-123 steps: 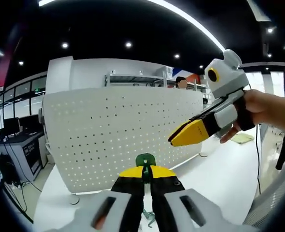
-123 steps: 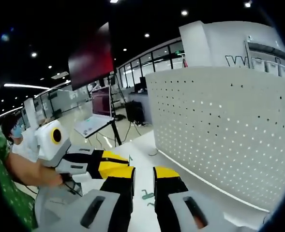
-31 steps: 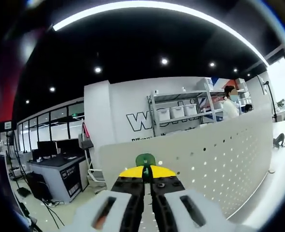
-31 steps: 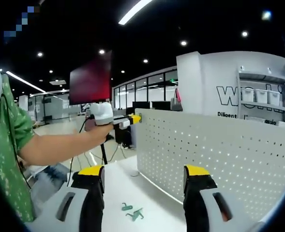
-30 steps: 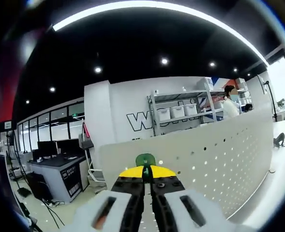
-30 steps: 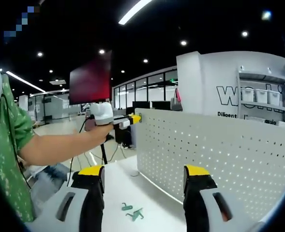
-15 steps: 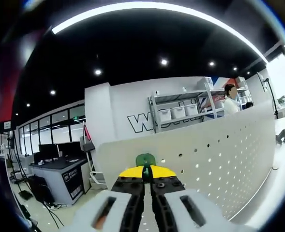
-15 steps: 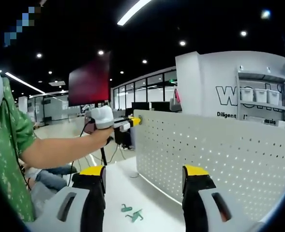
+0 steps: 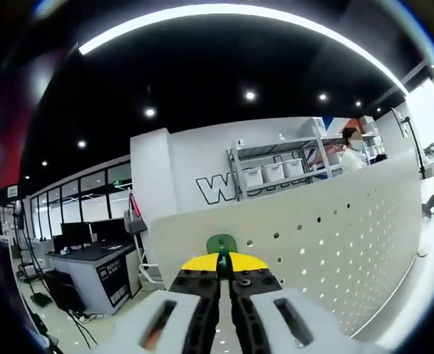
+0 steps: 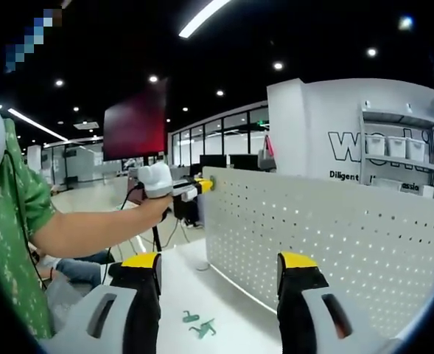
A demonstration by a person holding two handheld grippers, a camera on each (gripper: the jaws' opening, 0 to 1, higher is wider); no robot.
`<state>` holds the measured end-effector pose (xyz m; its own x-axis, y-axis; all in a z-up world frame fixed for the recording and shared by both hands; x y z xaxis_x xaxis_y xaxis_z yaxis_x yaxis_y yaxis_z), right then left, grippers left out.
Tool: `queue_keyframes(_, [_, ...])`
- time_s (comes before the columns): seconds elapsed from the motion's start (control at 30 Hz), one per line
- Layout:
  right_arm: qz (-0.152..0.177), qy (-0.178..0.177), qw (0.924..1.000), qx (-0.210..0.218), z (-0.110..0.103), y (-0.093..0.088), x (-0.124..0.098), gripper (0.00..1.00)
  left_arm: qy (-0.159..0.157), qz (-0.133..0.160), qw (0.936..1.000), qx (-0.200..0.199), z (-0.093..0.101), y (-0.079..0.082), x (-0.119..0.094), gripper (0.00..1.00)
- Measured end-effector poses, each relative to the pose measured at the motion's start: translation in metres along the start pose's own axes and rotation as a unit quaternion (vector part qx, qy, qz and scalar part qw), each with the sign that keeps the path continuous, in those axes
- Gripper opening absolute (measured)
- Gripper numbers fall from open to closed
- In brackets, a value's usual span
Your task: Insert the hook assembly into the mounting plate slot until the hook locks in place.
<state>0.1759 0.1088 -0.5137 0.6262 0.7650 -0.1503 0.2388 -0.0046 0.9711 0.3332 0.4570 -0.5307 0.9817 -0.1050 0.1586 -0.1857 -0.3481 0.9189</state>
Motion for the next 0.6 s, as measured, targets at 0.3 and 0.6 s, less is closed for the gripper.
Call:
queue_keyframes(0.3, [0.0, -0.002, 1.0, -0.003, 0.0002, 0.0017, -0.0006, 0.64, 0.005, 0.0, 1.0, 0.001, 0.0024, -0.0046, 0.0007, 0.03])
queue_keyframes(0.6, [-0.001, -0.006, 1.0, -0.002, 0.0025, 0.0013, -0.0026, 0.64, 0.004, 0.002, 0.9999, 0.011, 0.0037, -0.0059, 0.0017, 0.03])
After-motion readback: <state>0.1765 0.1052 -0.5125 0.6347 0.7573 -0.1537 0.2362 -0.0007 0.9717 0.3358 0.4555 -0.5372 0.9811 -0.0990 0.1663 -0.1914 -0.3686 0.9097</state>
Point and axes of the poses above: the point that each gripper's makers call its tool centre point, and the gripper's own axes: x roughly forward along the fingers, z roughly to its right, y roughly out of its top, the point moved 9 cm from there along -x, roughly backward along the fingers, and after that the axes turned 11 degrees about x, right-handed, at the moved point
